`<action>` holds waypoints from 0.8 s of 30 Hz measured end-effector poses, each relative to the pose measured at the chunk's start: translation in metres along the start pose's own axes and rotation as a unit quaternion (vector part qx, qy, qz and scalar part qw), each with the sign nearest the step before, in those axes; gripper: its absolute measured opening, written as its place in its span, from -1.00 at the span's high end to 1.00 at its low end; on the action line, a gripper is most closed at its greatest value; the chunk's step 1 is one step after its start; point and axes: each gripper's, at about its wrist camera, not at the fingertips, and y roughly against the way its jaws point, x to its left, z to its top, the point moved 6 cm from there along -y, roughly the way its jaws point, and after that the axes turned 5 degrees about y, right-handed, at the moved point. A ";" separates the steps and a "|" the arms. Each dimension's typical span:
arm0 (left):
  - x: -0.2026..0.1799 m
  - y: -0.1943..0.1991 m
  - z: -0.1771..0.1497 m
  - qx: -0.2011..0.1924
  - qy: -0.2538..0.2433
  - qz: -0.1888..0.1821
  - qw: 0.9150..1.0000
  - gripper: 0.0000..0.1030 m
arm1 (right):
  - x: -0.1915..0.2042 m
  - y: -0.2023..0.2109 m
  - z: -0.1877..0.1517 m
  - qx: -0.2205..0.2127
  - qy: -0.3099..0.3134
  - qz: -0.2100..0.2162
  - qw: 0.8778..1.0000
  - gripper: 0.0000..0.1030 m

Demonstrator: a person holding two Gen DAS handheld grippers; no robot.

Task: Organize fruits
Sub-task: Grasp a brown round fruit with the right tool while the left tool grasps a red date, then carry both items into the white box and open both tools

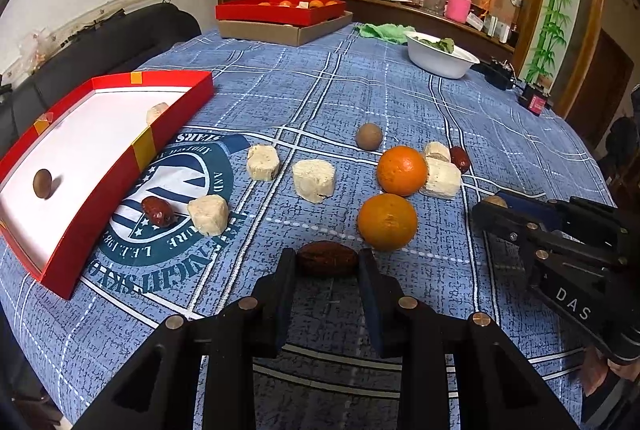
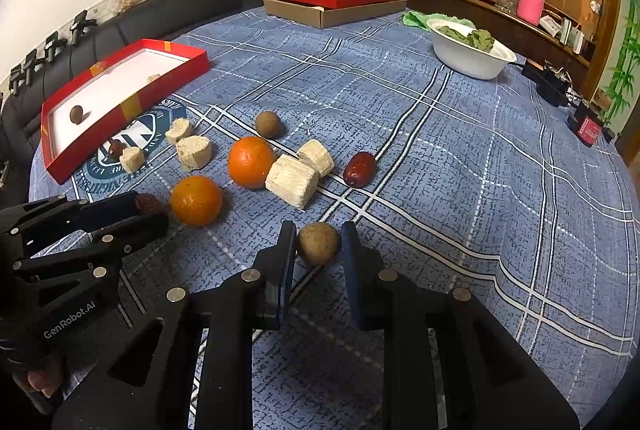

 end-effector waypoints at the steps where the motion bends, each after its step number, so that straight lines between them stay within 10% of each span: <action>1: 0.000 0.000 0.000 -0.001 0.000 0.000 1.000 0.42 | 0.000 0.000 0.000 0.000 0.000 0.000 1.000 0.58; 24: 0.000 0.005 0.001 -0.014 0.002 0.005 1.000 0.42 | -0.002 0.007 0.004 -0.019 -0.001 -0.003 1.000 0.58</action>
